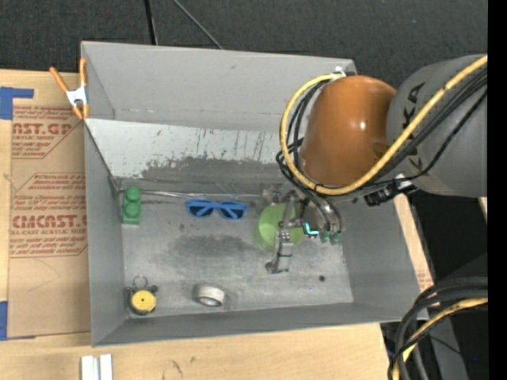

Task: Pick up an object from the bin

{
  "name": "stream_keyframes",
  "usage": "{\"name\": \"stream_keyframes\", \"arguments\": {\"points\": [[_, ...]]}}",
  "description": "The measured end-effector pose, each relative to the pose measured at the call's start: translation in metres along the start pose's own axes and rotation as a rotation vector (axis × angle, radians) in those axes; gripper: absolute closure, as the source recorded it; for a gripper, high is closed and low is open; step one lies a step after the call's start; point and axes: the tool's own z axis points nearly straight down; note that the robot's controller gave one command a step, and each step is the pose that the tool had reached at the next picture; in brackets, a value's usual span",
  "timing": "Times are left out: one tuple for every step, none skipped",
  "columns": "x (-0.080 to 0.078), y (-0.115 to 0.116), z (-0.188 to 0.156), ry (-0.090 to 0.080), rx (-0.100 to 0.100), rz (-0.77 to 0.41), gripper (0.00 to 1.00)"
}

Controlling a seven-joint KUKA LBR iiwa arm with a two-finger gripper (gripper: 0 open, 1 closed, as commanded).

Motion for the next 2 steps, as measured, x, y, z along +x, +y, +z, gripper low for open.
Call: {"name": "stream_keyframes", "arguments": {"points": [[-0.059,-0.067,0.120,-0.013,0.000,-0.018,0.00],[-0.060,-0.077,0.126,-0.026,-0.004,0.008,0.00]]}}
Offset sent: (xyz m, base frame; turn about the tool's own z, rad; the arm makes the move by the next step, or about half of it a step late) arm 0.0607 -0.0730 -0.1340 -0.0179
